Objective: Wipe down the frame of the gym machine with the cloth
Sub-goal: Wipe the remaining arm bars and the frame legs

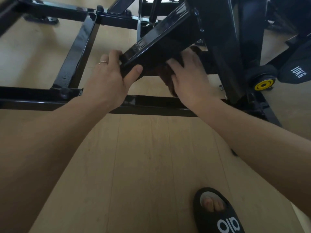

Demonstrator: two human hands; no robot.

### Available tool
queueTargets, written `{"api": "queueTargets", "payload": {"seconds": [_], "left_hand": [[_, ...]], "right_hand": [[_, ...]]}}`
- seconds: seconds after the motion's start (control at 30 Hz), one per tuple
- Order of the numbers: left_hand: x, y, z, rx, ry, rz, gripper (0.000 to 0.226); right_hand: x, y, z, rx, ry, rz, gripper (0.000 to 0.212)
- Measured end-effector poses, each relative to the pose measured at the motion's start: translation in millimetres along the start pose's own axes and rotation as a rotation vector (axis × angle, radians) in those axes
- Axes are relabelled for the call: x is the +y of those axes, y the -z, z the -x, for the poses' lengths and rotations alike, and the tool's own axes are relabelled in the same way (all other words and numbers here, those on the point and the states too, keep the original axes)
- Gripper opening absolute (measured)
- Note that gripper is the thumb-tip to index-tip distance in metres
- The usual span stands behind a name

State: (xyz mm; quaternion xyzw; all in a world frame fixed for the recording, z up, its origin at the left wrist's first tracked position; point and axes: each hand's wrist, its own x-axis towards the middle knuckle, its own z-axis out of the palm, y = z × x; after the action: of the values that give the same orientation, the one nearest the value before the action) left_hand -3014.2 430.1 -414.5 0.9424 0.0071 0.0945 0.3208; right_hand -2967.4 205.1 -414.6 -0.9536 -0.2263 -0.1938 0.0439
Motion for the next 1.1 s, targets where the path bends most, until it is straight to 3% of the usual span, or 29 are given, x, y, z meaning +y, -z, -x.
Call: {"api": "queueTargets", "payload": {"seconds": [0.13,0.2,0.3,0.37,0.53,0.8,1.1], "left_hand": [[-1.2,-1.6,1.2,0.039,0.0,-0.014,0.066],[0.6,-2.4,0.9,0.036,-0.008,-0.02,0.066],[0.4,-0.2,0.4,0.026,-0.004,-0.023,0.066],[-0.1,-0.4,0.5,0.025,0.002,-0.025,0.066],[2.5,-0.6,1.7,0.027,-0.014,-0.033,0.063],[4.7,1.8,0.5,-0.017,0.012,0.002,0.057],[9.7,3.1,3.4,-0.068,0.087,0.001,0.052]], "right_hand": [[8.3,-10.2,18.0,0.068,-0.19,0.001,0.052],[-5.3,-21.0,27.0,0.096,-0.123,-0.084,0.047],[-40.9,-34.5,46.1,-0.158,0.08,-0.269,0.042],[-47.0,-43.0,47.6,-0.192,0.183,-0.262,0.044],[-37.7,-36.9,19.5,-0.287,0.215,-0.232,0.036],[19.4,-35.6,69.1,-0.26,-0.075,-0.13,0.037],[-44.3,-52.9,28.7,-0.349,0.37,-0.322,0.041]]}}
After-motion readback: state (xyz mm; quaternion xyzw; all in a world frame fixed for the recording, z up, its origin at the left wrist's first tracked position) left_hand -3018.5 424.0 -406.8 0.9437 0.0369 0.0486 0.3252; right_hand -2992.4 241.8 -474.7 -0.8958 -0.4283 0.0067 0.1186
